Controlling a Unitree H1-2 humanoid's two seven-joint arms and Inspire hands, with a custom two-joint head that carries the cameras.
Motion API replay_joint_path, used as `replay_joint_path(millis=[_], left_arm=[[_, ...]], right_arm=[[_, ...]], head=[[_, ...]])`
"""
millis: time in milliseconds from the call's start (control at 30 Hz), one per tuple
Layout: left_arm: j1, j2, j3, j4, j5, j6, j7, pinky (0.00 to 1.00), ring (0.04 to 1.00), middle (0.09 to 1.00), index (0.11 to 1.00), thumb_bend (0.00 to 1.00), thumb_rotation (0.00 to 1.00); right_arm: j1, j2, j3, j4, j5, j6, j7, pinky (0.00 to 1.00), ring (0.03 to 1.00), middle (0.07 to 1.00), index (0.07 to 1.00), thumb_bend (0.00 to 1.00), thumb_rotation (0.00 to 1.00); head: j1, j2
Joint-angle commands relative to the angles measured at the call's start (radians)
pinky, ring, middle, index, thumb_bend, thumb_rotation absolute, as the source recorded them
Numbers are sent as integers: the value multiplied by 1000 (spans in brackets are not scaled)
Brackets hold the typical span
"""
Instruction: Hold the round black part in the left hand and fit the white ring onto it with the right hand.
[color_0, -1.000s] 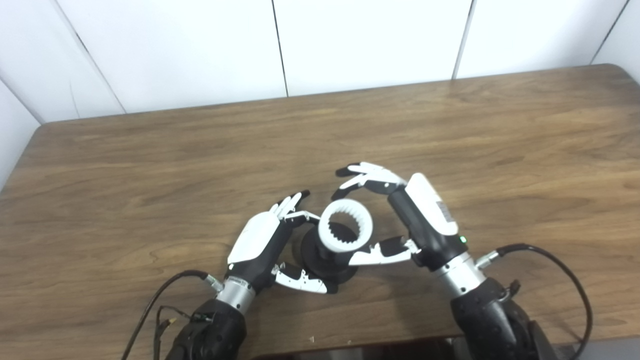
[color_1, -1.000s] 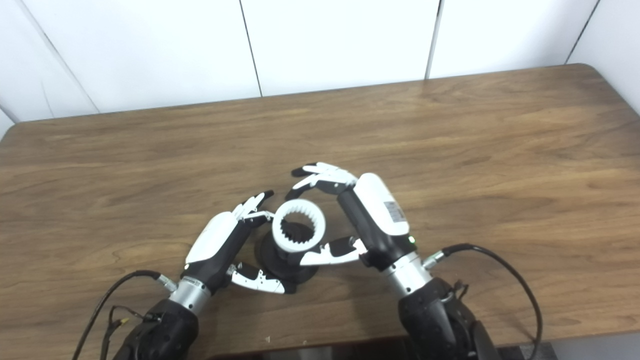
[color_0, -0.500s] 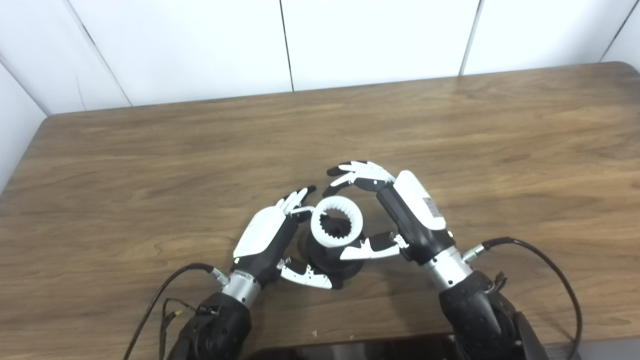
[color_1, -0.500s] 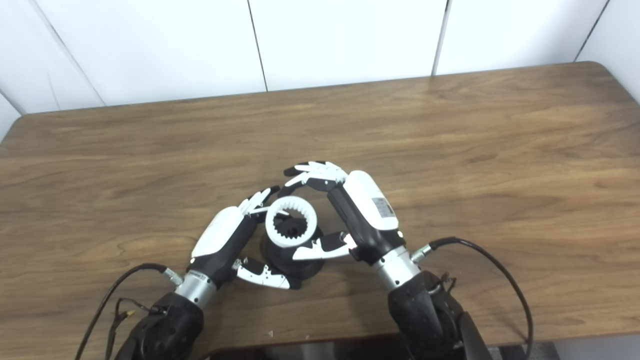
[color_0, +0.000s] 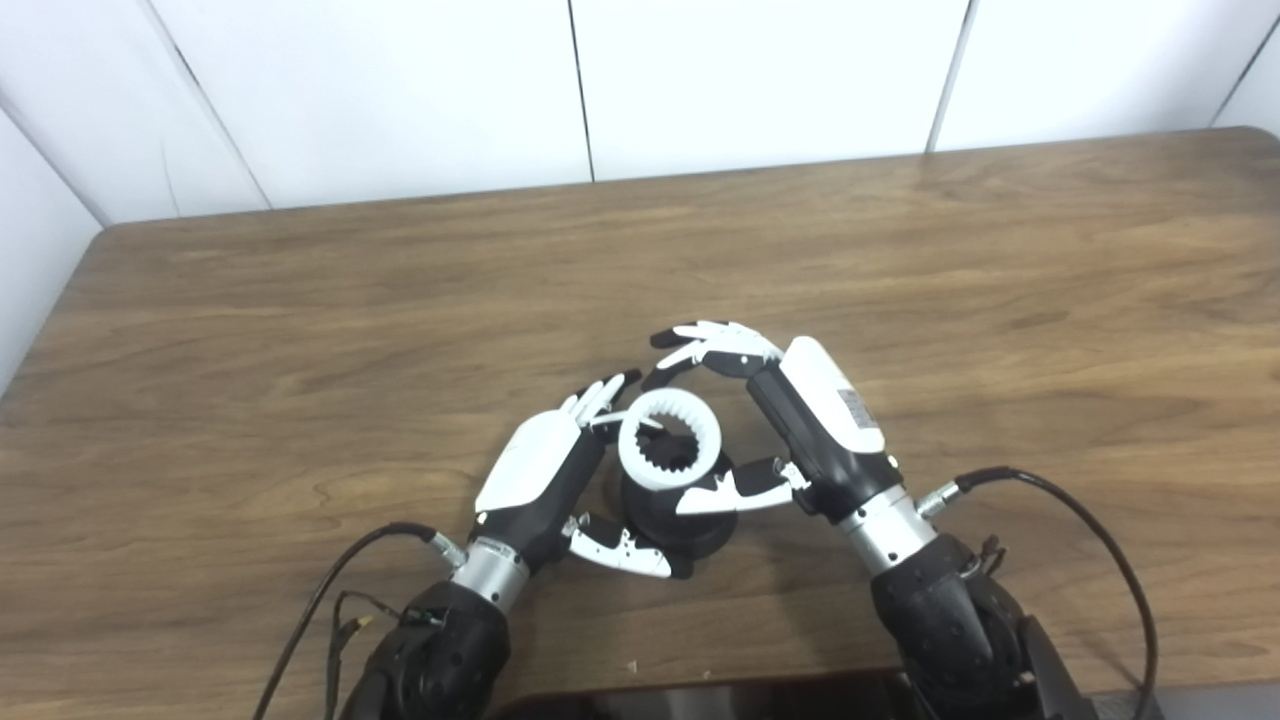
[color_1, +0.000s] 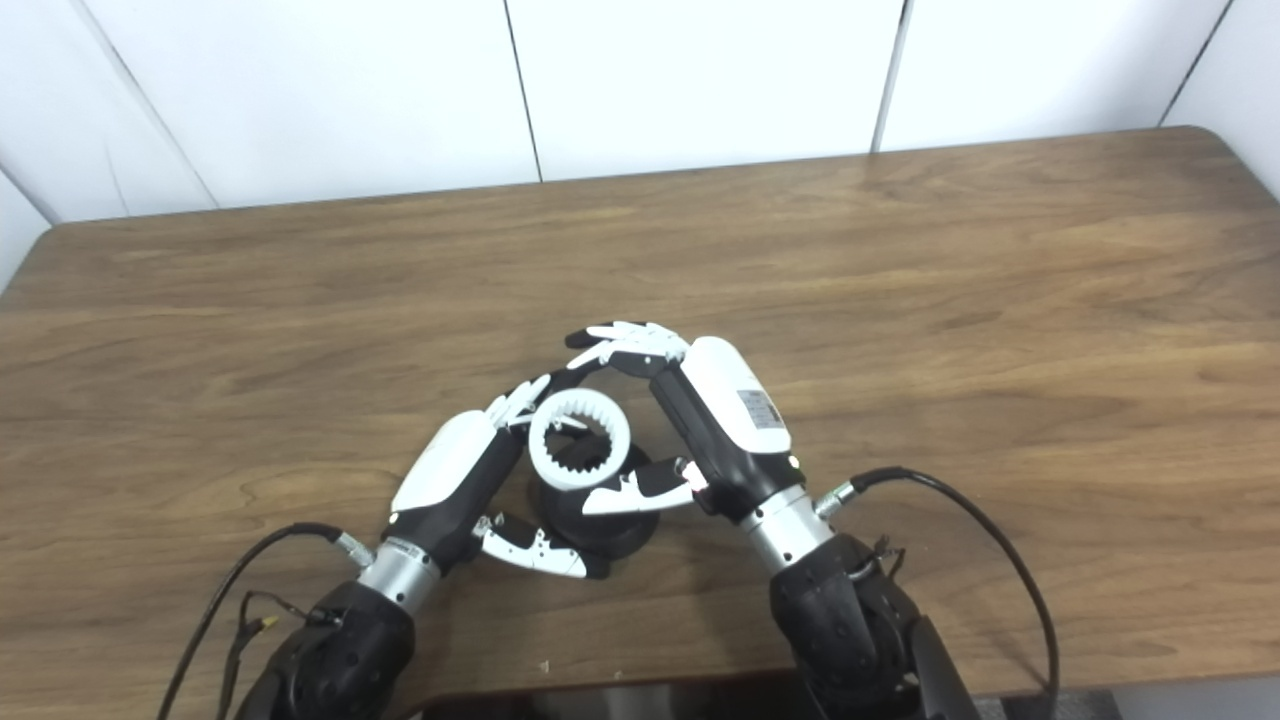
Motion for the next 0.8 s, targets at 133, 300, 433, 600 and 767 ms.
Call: replay_joint_path(millis=[133,300,433,600,767], left_arm=[[-27,-1,4,-46,-3,1,4,1000,1000,1000,610,972,265],[-28,0,5,-48,-2,7,0,1000,1000,1000,609,977,267],[-30,1,5,-52,-1,13,-4,1000,1000,1000,612,974,283],[-32,2,6,-53,0,13,-6,1000,1000,1000,612,974,283],[-30,1,6,-57,0,14,-7,1000,1000,1000,610,976,279]], right_arm=[[-11,-7,-6,-16,4,-31,0,878,838,792,480,522,145],[0,-21,-10,-29,8,-34,4,878,839,791,480,523,144],[6,-33,-14,-36,12,-40,4,874,835,789,480,524,143],[11,-42,-14,-42,9,-37,6,873,834,789,480,523,143],[11,-48,-11,-34,9,-35,10,875,835,791,480,523,142]], head=[[1,3],[0,5],[0,10],[1,13],[5,20]])
